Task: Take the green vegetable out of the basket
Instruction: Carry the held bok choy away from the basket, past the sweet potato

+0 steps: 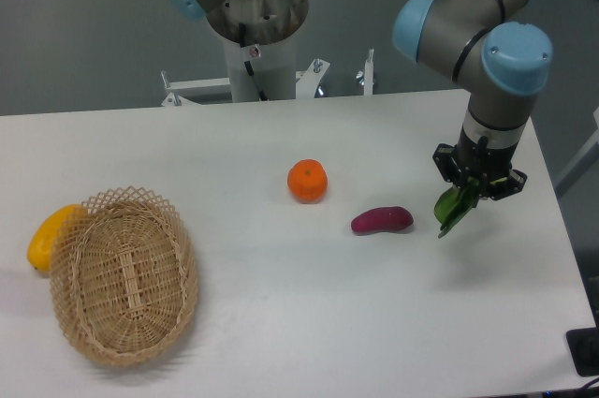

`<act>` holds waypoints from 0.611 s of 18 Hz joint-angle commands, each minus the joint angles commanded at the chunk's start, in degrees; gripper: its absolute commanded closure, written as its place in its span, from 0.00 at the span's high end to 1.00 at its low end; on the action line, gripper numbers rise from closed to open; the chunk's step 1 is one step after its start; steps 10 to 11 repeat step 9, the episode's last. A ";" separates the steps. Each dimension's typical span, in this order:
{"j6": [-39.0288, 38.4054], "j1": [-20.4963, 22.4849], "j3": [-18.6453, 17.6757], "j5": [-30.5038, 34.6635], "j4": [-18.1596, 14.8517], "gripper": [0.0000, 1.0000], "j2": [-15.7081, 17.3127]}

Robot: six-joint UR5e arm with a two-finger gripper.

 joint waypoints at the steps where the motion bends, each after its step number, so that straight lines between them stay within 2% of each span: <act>1: 0.00 0.00 0.00 0.09 0.00 0.29 -0.09; 11: 0.00 -0.18 -0.35 0.09 0.26 0.29 0.00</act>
